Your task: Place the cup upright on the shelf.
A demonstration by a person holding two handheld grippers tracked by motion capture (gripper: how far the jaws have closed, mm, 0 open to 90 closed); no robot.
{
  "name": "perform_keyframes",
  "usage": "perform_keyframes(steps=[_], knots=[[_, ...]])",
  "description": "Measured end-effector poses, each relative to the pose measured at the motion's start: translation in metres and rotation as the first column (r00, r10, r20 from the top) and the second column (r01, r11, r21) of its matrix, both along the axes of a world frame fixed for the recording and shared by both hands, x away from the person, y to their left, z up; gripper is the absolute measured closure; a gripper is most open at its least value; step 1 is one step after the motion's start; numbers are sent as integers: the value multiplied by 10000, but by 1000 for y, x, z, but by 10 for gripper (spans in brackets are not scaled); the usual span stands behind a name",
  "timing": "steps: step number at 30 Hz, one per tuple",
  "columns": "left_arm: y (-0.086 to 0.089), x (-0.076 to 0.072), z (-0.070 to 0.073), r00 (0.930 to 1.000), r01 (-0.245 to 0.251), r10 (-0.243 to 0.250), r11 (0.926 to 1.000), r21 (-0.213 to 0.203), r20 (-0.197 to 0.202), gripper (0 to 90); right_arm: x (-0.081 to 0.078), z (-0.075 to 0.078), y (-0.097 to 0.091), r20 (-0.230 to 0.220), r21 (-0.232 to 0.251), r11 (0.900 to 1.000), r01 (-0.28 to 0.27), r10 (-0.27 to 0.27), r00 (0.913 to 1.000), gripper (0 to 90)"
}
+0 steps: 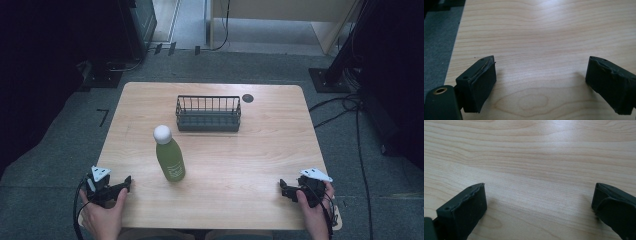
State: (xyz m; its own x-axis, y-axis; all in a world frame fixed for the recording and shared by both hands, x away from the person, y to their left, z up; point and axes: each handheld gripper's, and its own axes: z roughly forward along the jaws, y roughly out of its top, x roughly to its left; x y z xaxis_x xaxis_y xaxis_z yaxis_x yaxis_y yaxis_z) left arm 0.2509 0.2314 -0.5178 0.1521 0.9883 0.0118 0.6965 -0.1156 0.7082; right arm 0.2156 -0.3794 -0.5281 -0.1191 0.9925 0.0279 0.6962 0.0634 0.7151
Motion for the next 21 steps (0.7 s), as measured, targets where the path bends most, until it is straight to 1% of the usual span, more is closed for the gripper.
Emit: perform_keyframes(steps=[3,5,6,7,8,9,10,11,12,13,14,15,16,18,19,20,21], knots=[[-2,2,0,10000,-11,11,10000,27,-76,56,0,0,0,-2,1,10000,2,-2,10000,0],[-2,3,0,9997,-244,244,9997,-38,-62,57,0,0,0,-3,3,10000,2,-2,10000,0],[-4,3,0,9985,-544,544,9984,-121,-55,57,0,0,0,-2,1,10000,0,0,10000,0],[-7,3,0,9980,-628,628,9980,-68,-66,57,0,0,0,-1,1,10000,2,-2,10000,0],[-8,2,1,9984,-527,527,9986,18,-207,58,0,0,0,-1,1,10000,1,-1,10000,0],[-10,1,3,9981,-484,482,9988,-49,-381,58,0,0,0,-3,2,10000,3,-3,10000,0],[-12,-1,4,9982,-376,366,9991,-201,-471,61,0,0,0,-4,4,10000,3,-3,10000,0],[-15,-4,5,9988,-180,160,9989,-434,-458,67,0,0,0,-3,4,10000,4,-4,10000,0],[-18,-6,6,9994,3,-25,9979,-643,-336,67,0,0,0,-3,5,10000,3,-3,10000,0],[-18,-6,6,9994,3,-25,9979,-643,-336,67,0,0,0,-1,2,10000,2,-2,10000,0],[-26,-11,8,9995,303,-306,9946,-996,-18,67,0,0,0,2,-2,10000,-1,1,10000,0],[-26,-11,8,9995,303,-306,9946,-996,-18,67,0,0,0,2,-2,10000,-1,1,10000,0],[-37,-15,13,9973,712,-680,9894,-1263,295,67,0,0,0,0,0,10000,1,-1,10000,0],[-50,-18,18,9928,1116,-1051,9858,-1256,574,67,0,0,0,2,-1,10000,-1,1,10000,0],[-50,-18,18,9928,1116,-1051,9858,-1256,574,66,0,0,0,2,-1,10000,-1,1,10000,0],[-61,-20,25,9884,1360,-1250,9814,-1356,862,66,0,0,0,-2,2,10000,1,-1,10000,0],[-61,-20,25,9884,1360,-1250,9814,-1356,862,67,0,0,0,1,0,10000,0,0,10000,0]])
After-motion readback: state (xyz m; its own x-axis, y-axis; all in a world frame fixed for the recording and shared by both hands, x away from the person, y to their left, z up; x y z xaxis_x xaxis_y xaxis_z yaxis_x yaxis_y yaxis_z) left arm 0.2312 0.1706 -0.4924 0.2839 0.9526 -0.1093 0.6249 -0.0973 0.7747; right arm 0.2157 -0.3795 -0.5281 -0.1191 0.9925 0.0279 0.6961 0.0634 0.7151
